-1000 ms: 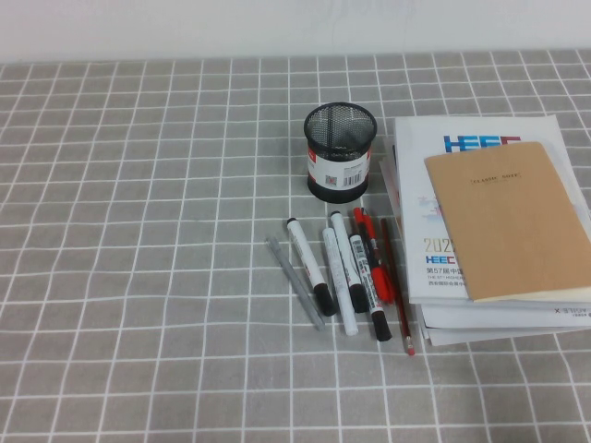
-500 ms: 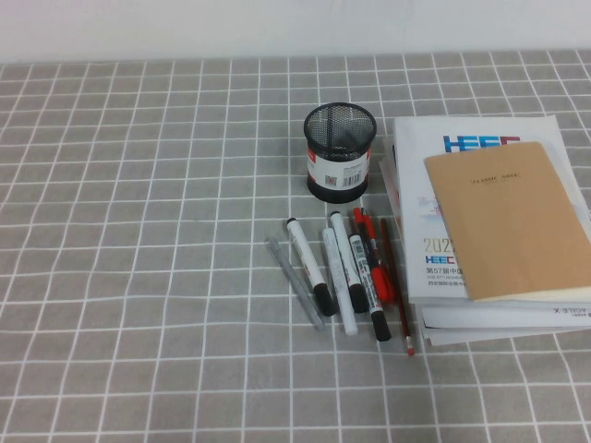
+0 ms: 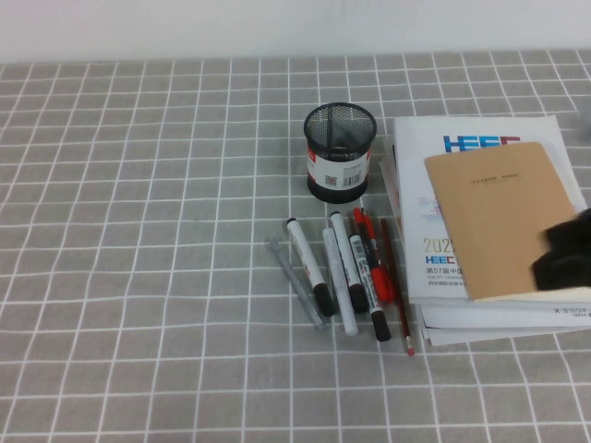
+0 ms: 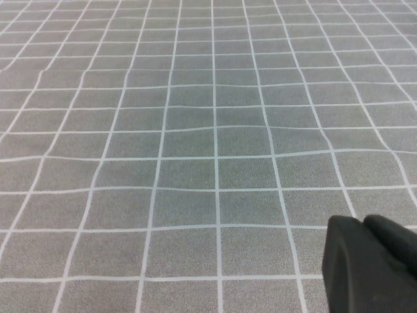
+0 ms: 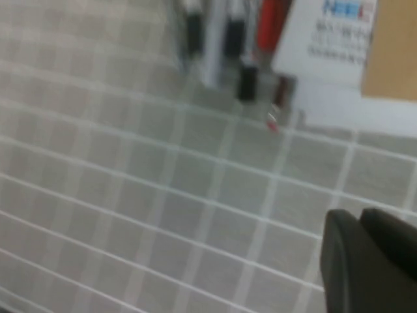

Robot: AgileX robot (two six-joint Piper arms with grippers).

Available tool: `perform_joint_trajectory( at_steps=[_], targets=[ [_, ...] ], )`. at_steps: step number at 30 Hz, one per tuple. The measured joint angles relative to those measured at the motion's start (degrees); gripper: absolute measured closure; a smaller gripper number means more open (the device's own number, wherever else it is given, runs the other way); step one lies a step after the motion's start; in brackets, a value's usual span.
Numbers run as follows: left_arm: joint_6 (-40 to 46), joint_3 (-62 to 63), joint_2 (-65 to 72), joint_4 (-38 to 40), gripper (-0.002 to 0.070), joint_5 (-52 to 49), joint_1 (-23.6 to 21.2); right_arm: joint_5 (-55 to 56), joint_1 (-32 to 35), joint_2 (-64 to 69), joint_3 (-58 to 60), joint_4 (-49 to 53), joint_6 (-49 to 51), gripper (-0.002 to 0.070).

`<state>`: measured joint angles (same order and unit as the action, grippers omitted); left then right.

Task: Put the pen into the pen holder
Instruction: Pick up the pen on the table

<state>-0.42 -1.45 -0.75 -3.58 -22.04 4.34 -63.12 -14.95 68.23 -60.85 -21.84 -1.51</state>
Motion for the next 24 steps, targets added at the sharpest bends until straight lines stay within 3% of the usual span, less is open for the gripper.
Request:
perform_joint_trajectory(
  at_steps=[4, 8, 21, 24],
  targets=[
    [0.0, 0.0, 0.0, 0.0, 0.0680, 0.0, 0.0, -3.7, -7.7, 9.2, -6.9, 10.5, 6.7, 0.0689],
    [0.0, 0.0, 0.0, 0.0, 0.0680, 0.0, 0.0, -6.6, -12.5, 18.7, -15.9, 13.8, 8.8, 0.0689],
    [0.0, 0.0, 0.0, 0.0, 0.0680, 0.0, 0.0, -7.2, -21.1, 42.6, -44.9, 21.5, 14.6, 0.0685],
    [0.0, 0.0, 0.0, 0.0, 0.0680, 0.0, 0.0, -7.3, -21.8, 47.9, -50.9, 21.5, 15.2, 0.0651]
  ],
)
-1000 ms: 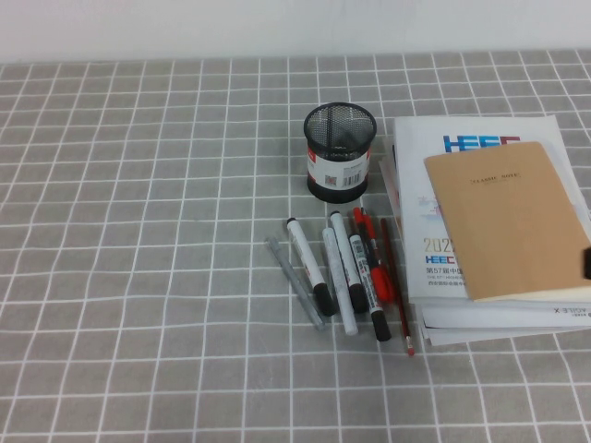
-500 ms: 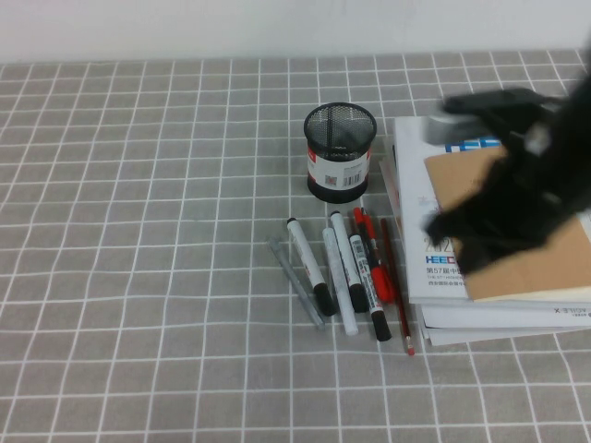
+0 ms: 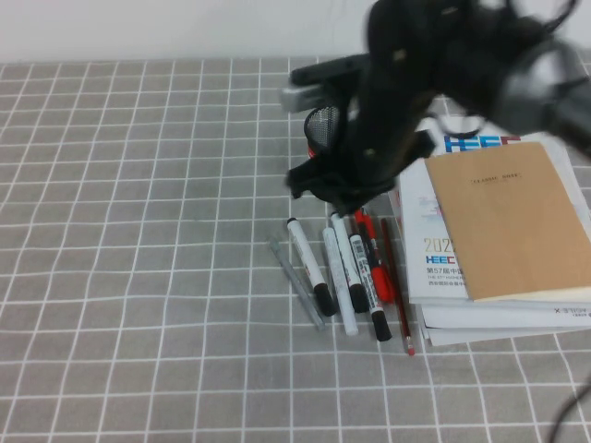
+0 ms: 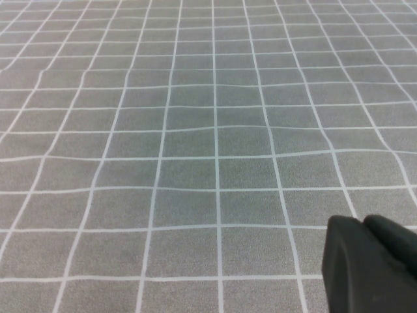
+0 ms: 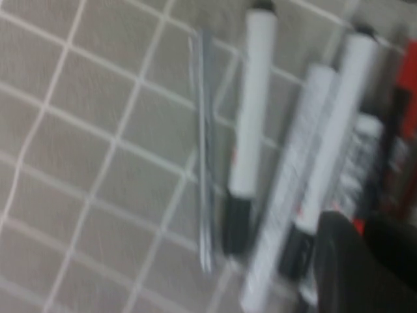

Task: Put the pen into the pen holder
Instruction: Pick up the pen on the table

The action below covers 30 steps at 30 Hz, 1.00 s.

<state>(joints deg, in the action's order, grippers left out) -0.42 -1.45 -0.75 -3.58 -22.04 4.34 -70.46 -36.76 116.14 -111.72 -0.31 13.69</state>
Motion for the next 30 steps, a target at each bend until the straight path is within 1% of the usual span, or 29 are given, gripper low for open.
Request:
perform_joint_trajectory(
  at_steps=[5, 8, 14, 19, 30],
  targets=[
    [0.0, 0.0, 0.0, 0.0, 0.0680, 0.0, 0.0, 0.0, -1.5, 8.7, -6.6, -0.1, 0.1, 0.0538],
    [0.0, 0.0, 0.0, 0.0, 0.0680, 0.0, 0.0, 0.0, -2.4, 12.3, -9.0, -0.1, -1.0, 0.0498],
    [0.0, 0.0, 0.0, 0.0, 0.0680, 0.0, 0.0, 0.0, -4.5, 16.1, -10.6, -0.2, -2.5, 0.0484],
    [0.0, 0.0, 0.0, 0.0, 0.0680, 0.0, 0.0, 0.0, -4.6, 17.7, -10.6, -0.1, -2.7, 0.0482],
    [0.0, 0.0, 0.0, 0.0, 0.0680, 0.0, 0.0, 0.0, -4.6, 18.4, -10.8, 5.3, -2.0, 0.0482]
  ],
)
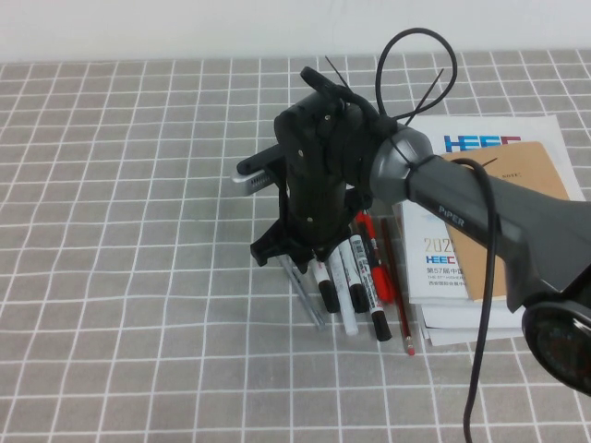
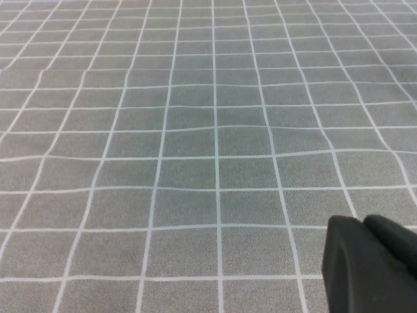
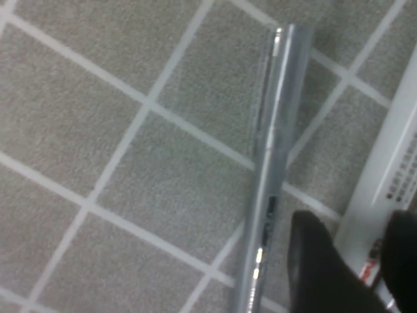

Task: Put the pen into the pen holder
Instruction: Pick up the pen on the table, then place the pen onto the pen holder

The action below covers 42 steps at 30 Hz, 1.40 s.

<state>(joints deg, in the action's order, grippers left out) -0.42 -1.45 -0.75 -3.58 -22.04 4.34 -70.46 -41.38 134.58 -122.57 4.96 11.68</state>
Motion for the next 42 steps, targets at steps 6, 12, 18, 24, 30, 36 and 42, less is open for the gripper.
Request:
perform_joint_trajectory(
  at_steps=[6, 12, 18, 24, 30, 36, 42],
  targets=[
    [0.0, 0.0, 0.0, 0.0, 0.0680, 0.0, 0.0, 0.0, 0.2, 0.2, 0.0, 0.2, 0.3, 0.0470],
    [0.0, 0.0, 0.0, 0.0, 0.0680, 0.0, 0.0, 0.0, 0.6, 1.6, -0.1, 0.1, 0.3, 0.0468],
    [0.0, 0.0, 0.0, 0.0, 0.0680, 0.0, 0.0, 0.0, 0.6, 1.6, -0.7, -0.3, 0.4, 0.0570],
    [0.0, 0.0, 0.0, 0.0, 0.0680, 0.0, 0.0, 0.3, 0.6, -4.8, -0.3, -0.3, 0.5, 0.0568],
    [0.0, 0.0, 0.0, 0.0, 0.0680, 0.0, 0.0, 10.3, 0.1, -16.4, 9.1, 0.3, 1.6, 0.0568],
    [0.0, 0.0, 0.0, 0.0, 0.0680, 0.0, 0.0, 35.2, -0.5, -28.4, 30.0, 1.2, 4.5, 0.0568],
    [0.0, 0.0, 0.0, 0.0, 0.0680, 0.0, 0.0, 71.8, 1.4, -35.1, 47.9, 4.1, 7.4, 0.0568]
  ],
)
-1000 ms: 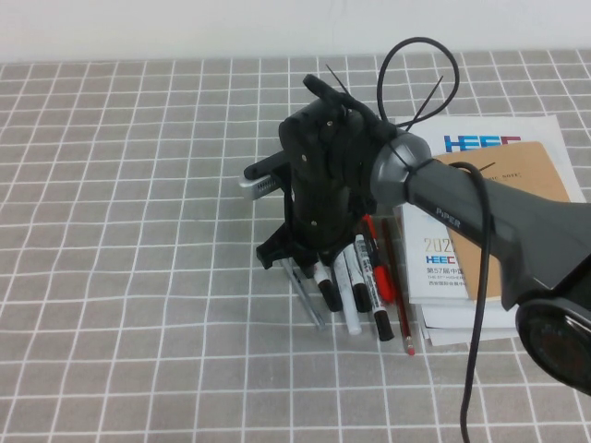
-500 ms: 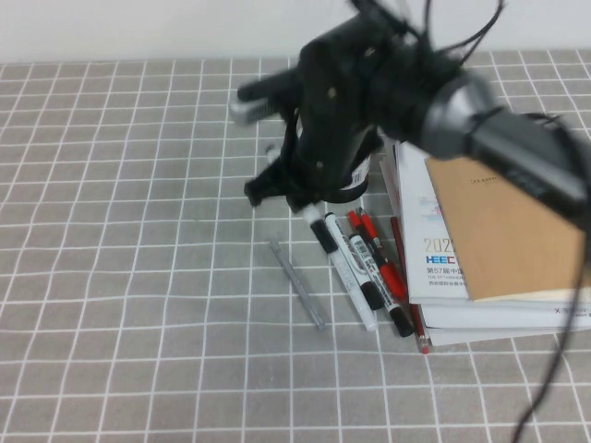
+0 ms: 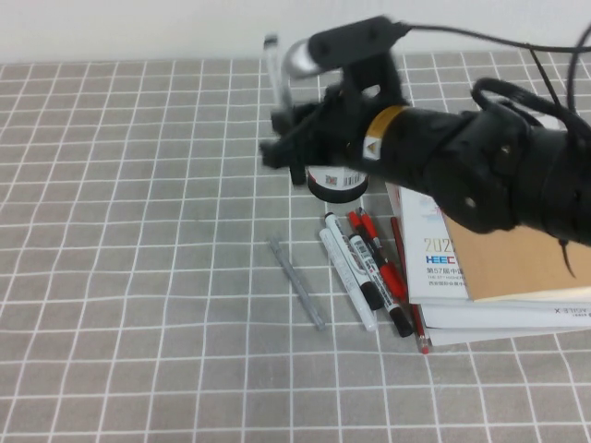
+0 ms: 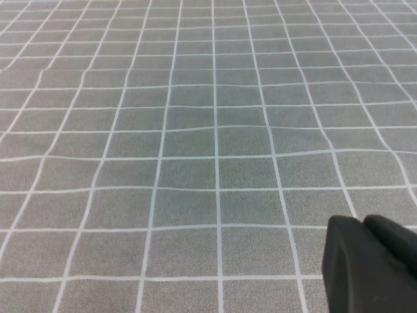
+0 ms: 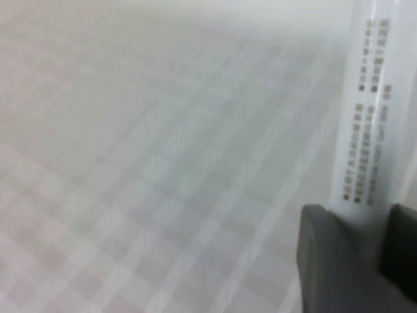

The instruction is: Put the pen into the pen holder

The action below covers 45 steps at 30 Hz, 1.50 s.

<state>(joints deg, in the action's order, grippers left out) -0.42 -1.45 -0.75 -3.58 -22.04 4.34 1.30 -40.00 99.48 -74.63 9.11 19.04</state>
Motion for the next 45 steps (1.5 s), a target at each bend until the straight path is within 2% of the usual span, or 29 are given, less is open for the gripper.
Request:
perform_joint_trajectory(
  at_steps=[3, 6, 12, 17, 23, 25, 30, 33, 35, 37, 41, 45],
  targets=[
    [0.0, 0.0, 0.0, 0.0, 0.0680, 0.0, 0.0, 12.2, 2.5, 0.8, 1.6, -0.3, -0.7, 0.0568],
    [0.0, 0.0, 0.0, 0.0, 0.0680, 0.0, 0.0, 20.9, 5.2, 2.5, 1.7, -2.7, -5.7, 0.0568],
    [0.0, 0.0, 0.0, 0.0, 0.0680, 0.0, 0.0, 30.0, 8.9, 8.2, 1.8, -5.4, -15.7, 0.0568],
    [0.0, 0.0, 0.0, 0.0, 0.0680, 0.0, 0.0, 37.7, 9.7, 13.2, 1.8, -7.5, -16.9, 0.0568],
    [0.0, 0.0, 0.0, 0.0, 0.0680, 0.0, 0.0, 39.6, 9.7, 18.6, 0.0, -9.1, -17.0, 0.0561],
    [0.0, 0.0, 0.0, 0.0, 0.0680, 0.0, 0.0, 39.4, 9.7, 19.6, -1.3, -9.1, -17.0, 0.0529],
    [0.0, 0.0, 0.0, 0.0, 0.0680, 0.0, 0.0, 38.8, 9.7, 20.4, -3.2, -9.1, -17.0, 0.0364],
    [0.0, 0.0, 0.0, 0.0, 0.0680, 0.0, 0.0, 38.8, 9.7, 20.4, -3.3, -9.6, -17.0, 0.0338],
    [0.0, 0.0, 0.0, 0.0, 0.0680, 0.0, 0.0, 38.4, 9.7, 20.1, -3.2, -9.8, -16.6, 0.0364],
    [0.0, 0.0, 0.0, 0.0, 0.0680, 0.0, 0.0, 37.9, 9.7, 18.7, -2.4, -9.6, -15.0, 0.0426],
    [0.0, 0.0, 0.0, 0.0, 0.0680, 0.0, 0.0, 37.8, 9.7, 11.4, 2.6, -5.0, -11.1, 0.0613],
    [0.0, 0.0, 0.0, 0.0, 0.0680, 0.0, 0.0, 38.2, 9.5, 1.2, 12.1, 0.7, -10.1, 0.0674]
  ],
)
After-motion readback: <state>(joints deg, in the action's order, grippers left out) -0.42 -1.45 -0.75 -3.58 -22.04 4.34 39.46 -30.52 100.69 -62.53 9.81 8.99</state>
